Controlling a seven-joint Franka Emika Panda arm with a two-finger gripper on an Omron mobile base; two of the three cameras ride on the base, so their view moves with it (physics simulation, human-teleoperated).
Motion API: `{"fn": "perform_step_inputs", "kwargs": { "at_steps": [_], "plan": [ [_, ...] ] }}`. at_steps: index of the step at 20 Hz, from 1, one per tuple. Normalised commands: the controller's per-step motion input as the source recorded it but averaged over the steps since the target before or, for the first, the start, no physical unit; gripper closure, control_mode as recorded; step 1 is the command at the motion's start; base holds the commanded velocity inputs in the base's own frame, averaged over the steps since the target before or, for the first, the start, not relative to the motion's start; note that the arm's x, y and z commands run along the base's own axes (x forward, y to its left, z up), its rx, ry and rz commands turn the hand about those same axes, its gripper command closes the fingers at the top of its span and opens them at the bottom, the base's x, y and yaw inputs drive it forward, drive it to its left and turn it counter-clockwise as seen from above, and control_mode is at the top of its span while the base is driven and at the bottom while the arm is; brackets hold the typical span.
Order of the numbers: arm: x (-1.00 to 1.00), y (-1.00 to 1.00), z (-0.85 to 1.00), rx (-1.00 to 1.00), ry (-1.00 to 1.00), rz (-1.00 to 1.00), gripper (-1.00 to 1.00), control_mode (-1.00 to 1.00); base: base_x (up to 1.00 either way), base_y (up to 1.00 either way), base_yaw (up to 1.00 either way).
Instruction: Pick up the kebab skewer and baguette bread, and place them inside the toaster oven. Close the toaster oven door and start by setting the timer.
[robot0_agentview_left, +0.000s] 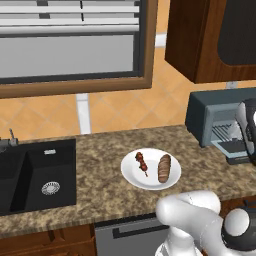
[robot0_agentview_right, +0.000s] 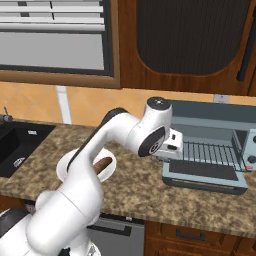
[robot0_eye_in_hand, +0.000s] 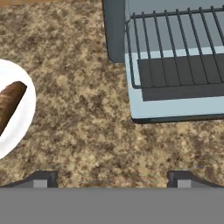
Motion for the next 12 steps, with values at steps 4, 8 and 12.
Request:
{"fn": "perform_step_inputs", "kwargs": {
  "at_steps": [4, 8, 12],
  "plan": [
    [-0.01, 0.99, 0.05, 0.0, 0.03, 0.0, -1.0, -1.0, 0.0, 0.0, 0.0],
    [0.0, 0.9, 0.0, 0.01, 0.07, 0.0, -1.0, -1.0, 0.0, 0.0, 0.0],
    [0.01, 0.54, -0.03, 0.01, 0.13, 0.0, -1.0, -1.0, 0.0, 0.0, 0.0]
  ]
}}
